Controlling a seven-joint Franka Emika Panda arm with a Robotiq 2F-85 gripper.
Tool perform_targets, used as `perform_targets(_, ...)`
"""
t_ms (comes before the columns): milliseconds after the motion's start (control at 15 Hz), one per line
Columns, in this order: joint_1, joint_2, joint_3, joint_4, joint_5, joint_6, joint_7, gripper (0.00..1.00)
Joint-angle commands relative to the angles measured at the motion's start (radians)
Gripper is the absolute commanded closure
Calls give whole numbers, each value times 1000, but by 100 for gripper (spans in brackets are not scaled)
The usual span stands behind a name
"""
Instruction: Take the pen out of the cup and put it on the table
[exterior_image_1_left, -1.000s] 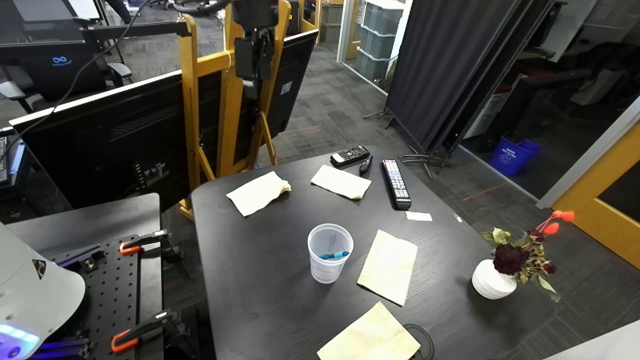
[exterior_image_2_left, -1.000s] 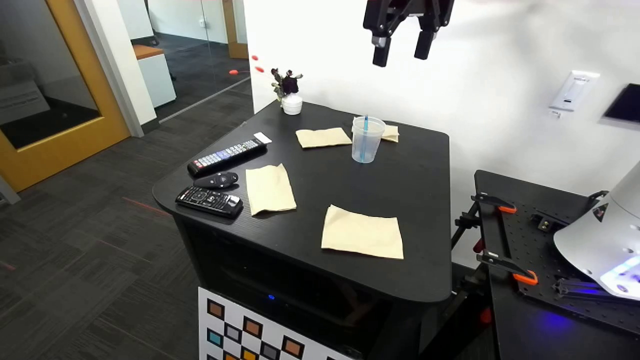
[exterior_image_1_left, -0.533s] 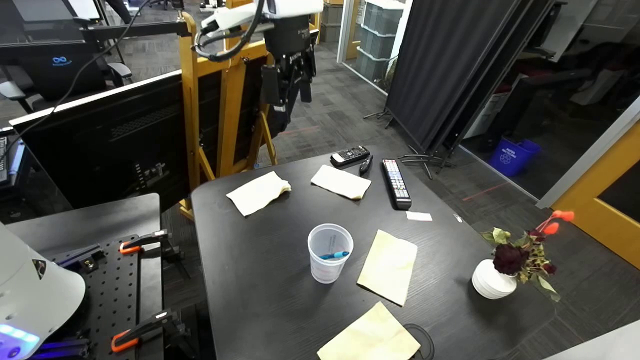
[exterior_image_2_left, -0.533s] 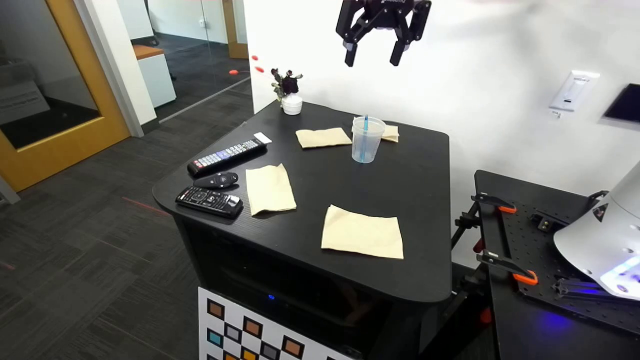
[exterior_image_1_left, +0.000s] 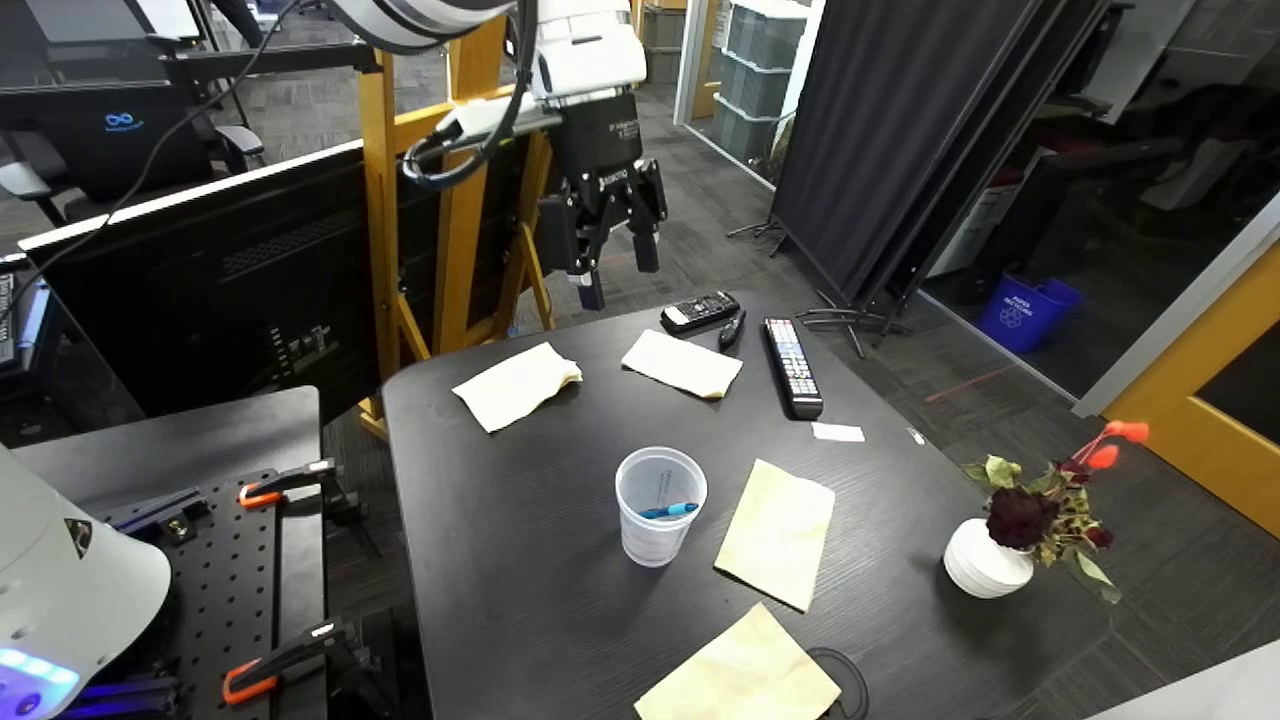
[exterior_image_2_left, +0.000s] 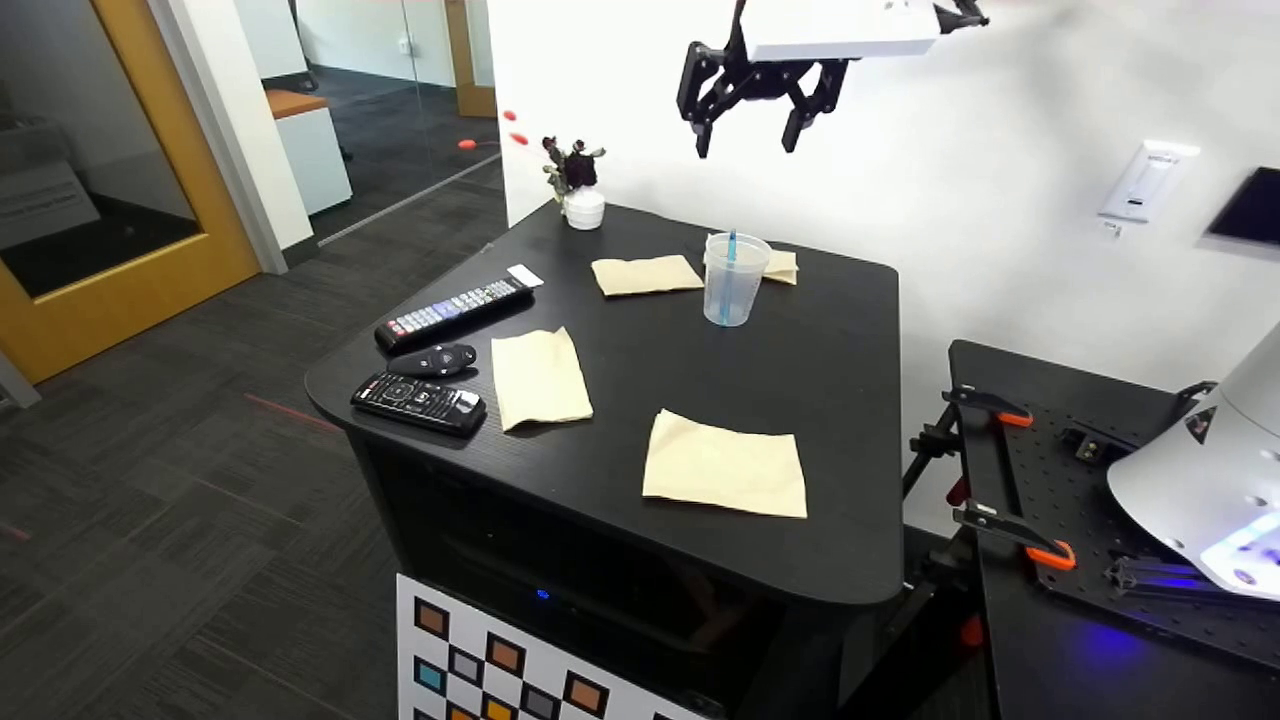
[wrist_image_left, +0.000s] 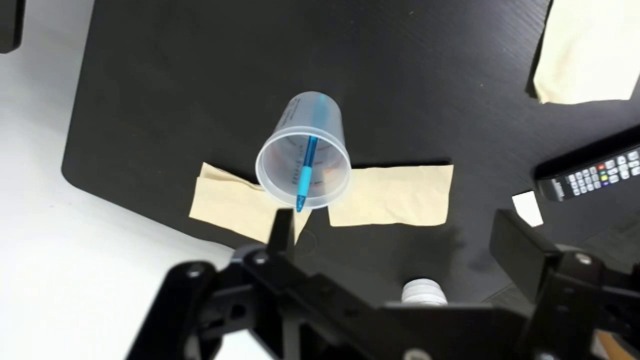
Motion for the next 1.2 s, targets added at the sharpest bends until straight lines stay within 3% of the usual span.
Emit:
perform_targets(0, 1, 26, -25, -5, -30, -3, 52, 0)
perform_targets(733, 7, 47, -44, 3, -11, -3, 10, 0)
perform_targets(1133, -9, 105, -98, 26, 30, 11, -65, 0)
